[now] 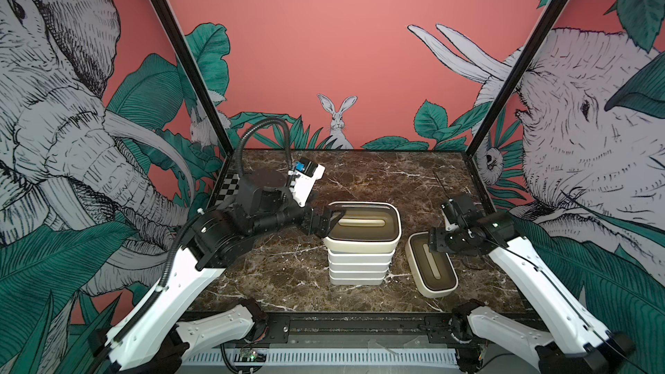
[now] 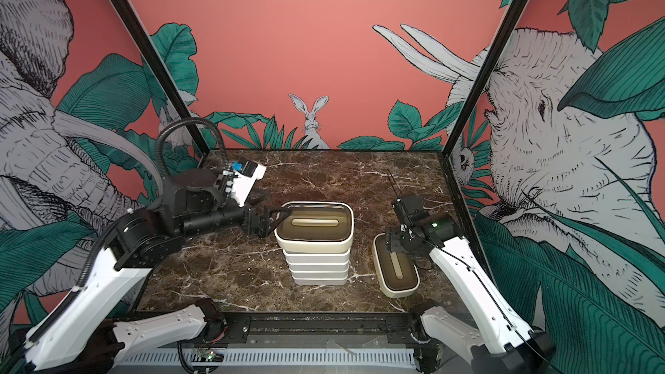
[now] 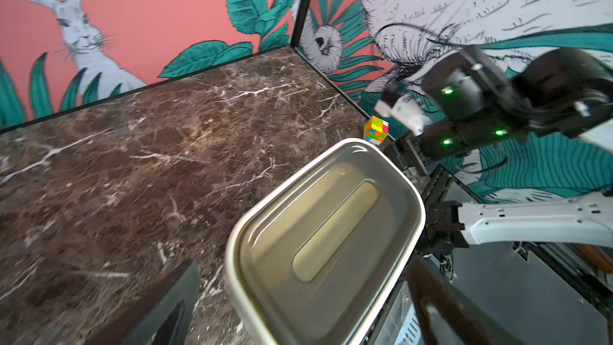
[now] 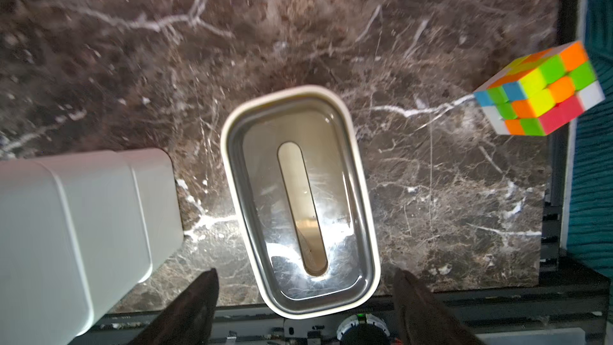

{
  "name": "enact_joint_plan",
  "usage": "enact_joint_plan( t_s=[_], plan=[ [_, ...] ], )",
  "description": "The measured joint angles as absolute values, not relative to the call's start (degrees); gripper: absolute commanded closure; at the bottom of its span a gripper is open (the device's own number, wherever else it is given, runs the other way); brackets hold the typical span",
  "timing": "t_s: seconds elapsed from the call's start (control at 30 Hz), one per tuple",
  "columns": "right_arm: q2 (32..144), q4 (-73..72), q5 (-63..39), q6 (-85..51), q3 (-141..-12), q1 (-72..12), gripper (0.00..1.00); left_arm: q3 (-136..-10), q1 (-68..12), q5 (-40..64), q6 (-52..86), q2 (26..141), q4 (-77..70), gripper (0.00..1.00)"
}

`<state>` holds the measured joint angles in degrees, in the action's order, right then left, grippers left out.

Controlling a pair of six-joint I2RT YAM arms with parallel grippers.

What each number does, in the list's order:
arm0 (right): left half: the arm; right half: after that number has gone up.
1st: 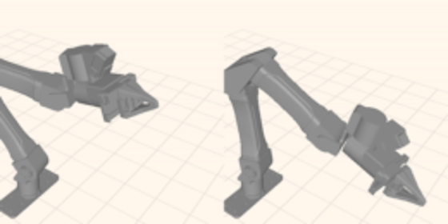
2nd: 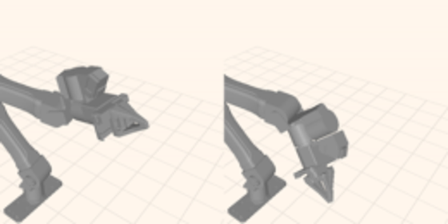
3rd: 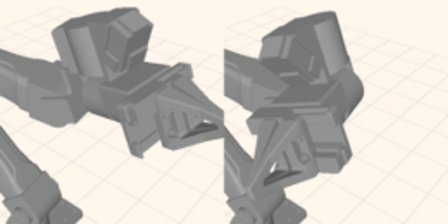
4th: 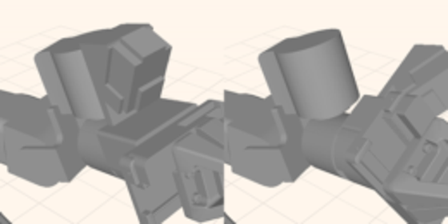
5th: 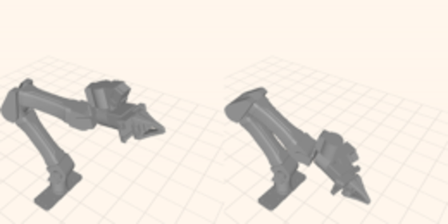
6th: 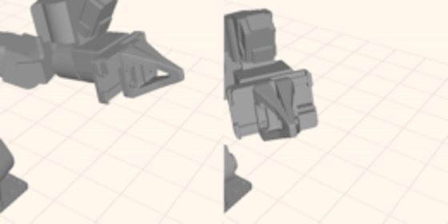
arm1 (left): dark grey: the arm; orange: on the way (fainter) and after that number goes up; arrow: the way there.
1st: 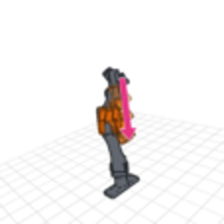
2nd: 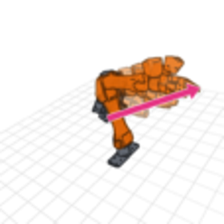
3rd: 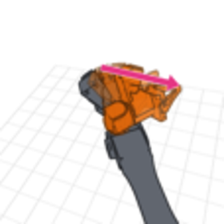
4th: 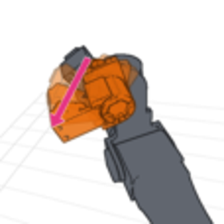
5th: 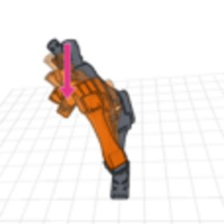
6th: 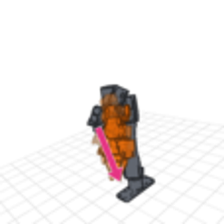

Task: Stack the tissue boxes
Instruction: Place the tissue box at the tissue box, then pick up the tissue box from the center of the board.

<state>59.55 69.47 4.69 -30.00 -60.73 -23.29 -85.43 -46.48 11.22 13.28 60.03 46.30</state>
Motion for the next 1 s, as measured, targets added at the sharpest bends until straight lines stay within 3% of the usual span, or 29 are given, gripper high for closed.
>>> enact_joint_plan(
  t_s=[0.37,1.0],
  plan=[
    [62.22,62.30,-1.50,-30.24,-49.08,-28.91,0.29,-86.54,-46.48,21.43,7.90,61.73,43.72,0.00],
    [73.01,51.96,-0.93,-29.17,-46.39,-28.88,0.30,-87.18,-46.48,19.92,7.84,60.25,43.38,0.00]
  ],
)
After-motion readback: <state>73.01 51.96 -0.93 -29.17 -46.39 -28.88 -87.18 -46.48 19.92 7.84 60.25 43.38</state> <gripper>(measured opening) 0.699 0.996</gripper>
